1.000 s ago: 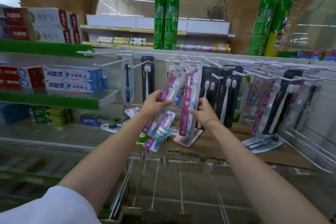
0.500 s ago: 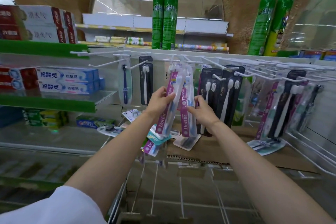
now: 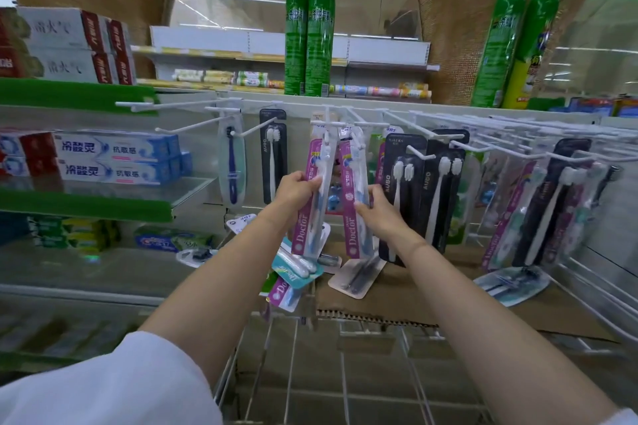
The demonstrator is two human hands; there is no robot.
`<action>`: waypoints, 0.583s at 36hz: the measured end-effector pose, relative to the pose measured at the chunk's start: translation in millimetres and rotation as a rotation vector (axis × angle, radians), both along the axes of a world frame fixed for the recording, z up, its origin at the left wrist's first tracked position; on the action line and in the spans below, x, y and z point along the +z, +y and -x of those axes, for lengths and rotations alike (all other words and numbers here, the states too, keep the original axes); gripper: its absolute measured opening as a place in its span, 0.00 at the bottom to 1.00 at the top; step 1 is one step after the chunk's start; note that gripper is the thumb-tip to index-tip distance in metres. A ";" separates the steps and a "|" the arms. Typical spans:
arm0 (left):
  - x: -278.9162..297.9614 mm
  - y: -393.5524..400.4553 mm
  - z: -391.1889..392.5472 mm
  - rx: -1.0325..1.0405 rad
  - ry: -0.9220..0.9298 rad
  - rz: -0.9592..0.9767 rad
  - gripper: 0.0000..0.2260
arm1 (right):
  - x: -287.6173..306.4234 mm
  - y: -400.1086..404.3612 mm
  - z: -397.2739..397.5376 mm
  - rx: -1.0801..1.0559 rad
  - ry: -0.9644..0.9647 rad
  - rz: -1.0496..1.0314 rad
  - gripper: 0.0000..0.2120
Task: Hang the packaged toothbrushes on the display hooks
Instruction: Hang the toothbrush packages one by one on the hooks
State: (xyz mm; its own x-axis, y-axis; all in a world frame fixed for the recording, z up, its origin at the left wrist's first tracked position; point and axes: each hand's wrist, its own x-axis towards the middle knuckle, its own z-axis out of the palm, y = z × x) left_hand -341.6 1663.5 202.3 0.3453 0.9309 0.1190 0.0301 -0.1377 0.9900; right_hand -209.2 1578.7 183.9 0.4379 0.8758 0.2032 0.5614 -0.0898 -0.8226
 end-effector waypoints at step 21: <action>-52.1 35.6 87.6 0.155 0.420 -0.071 0.06 | -25.3 13.9 67.6 0.363 -0.193 0.177 0.07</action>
